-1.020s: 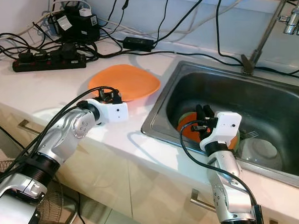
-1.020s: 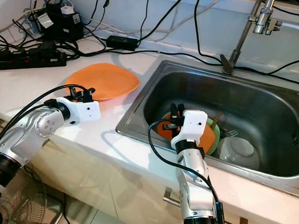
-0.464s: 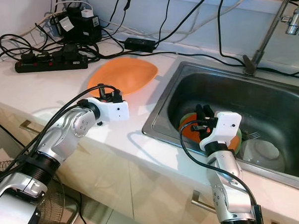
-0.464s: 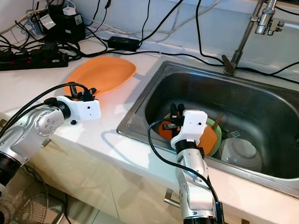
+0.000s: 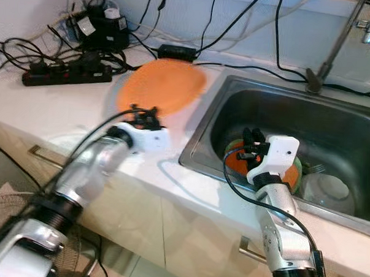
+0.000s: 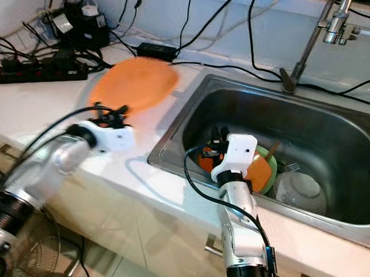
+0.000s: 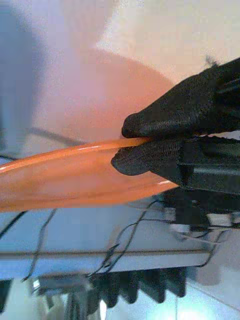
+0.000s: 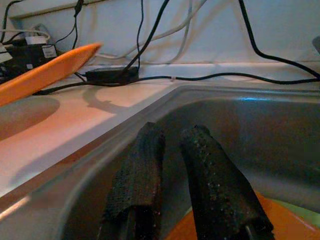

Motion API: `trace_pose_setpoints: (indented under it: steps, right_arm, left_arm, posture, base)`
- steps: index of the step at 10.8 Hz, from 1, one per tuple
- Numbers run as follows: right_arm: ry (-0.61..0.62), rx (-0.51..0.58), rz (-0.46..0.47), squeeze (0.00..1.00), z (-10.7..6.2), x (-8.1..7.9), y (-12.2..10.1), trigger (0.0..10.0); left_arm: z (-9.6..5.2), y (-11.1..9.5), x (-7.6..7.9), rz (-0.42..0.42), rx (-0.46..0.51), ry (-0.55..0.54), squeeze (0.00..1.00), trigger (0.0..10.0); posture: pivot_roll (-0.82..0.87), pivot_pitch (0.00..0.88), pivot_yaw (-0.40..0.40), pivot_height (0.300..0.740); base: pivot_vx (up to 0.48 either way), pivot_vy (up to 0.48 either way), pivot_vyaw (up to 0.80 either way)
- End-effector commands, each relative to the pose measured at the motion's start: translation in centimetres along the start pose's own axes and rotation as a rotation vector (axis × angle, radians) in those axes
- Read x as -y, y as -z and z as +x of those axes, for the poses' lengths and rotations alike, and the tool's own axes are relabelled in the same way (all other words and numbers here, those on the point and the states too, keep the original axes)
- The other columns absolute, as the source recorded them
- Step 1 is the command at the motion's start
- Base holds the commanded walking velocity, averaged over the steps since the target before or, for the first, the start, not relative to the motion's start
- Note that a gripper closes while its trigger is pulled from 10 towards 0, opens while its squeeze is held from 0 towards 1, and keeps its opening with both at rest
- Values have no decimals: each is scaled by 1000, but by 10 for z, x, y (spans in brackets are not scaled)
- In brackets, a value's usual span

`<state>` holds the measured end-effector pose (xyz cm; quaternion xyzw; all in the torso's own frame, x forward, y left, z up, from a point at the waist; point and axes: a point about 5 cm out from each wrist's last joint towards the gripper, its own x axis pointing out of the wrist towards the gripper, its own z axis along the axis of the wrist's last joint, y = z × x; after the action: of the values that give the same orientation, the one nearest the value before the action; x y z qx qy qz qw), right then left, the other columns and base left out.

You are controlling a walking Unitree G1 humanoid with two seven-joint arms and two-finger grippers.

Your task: Kitchen organization

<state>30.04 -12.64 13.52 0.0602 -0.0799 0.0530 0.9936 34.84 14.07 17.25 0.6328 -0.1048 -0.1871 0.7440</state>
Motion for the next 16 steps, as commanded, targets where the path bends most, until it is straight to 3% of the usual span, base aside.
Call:
trace_pose_setpoints:
  steps: [1, 2, 3, 4, 8, 10, 11, 16]
  right_arm:
    - [13, 2, 17, 0, 5, 3, -5, 10000]
    - [16, 15, 32, 0, 9, 3, -10, 10000]
    - [17, 21, 41, 0, 12, 3, -13, 10000]
    - [10, 29, 61, 1000, 14, 2, -18, 10000]
    - [-58, 61, 289, 1000, 26, -11, -42, 10000]
    - [-63, 54, 351, 1000, 25, -14, -42, 10000]
    - [-80, 46, 400, 0, 26, -16, -45, 10000]
    - [-119, 24, 484, 0, 26, -24, -49, 10000]
  left_arm:
    - [1, -17, 1, 9, 63, -41, 0, 5843]
    - [2, -24, 3, -5, 86, -51, 0, 10000]
    - [2, -29, 6, -11, 101, -53, 0, 10000]
    - [2, -37, 9, -20, 121, -51, 0, 10000]
    - [4, -45, 13, -17, 136, -44, 0, 10000]
    - [4, -45, 13, -16, 135, -43, 0, 10000]
    - [4, -44, 14, -14, 132, -36, 0, 10000]
    - [4, -48, 18, -10, 147, -17, 0, 10000]
  posture:
    - [196, 66, 9, 740]
    - [193, 64, 9, 740]
    - [192, 64, 9, 740]
    - [190, 60, 10, 740]
    - [190, 39, 7, 740]
    - [190, 38, 7, 740]
    - [189, 36, 7, 740]
    - [193, 38, 4, 740]
  base:
    - [0, 0, 0]
    - [0, 0, 0]
    - [0, 0, 0]
    - [0, 0, 0]
    - [0, 0, 0]
    - [0, 0, 0]
    - [0, 0, 0]
    - [0, 0, 0]
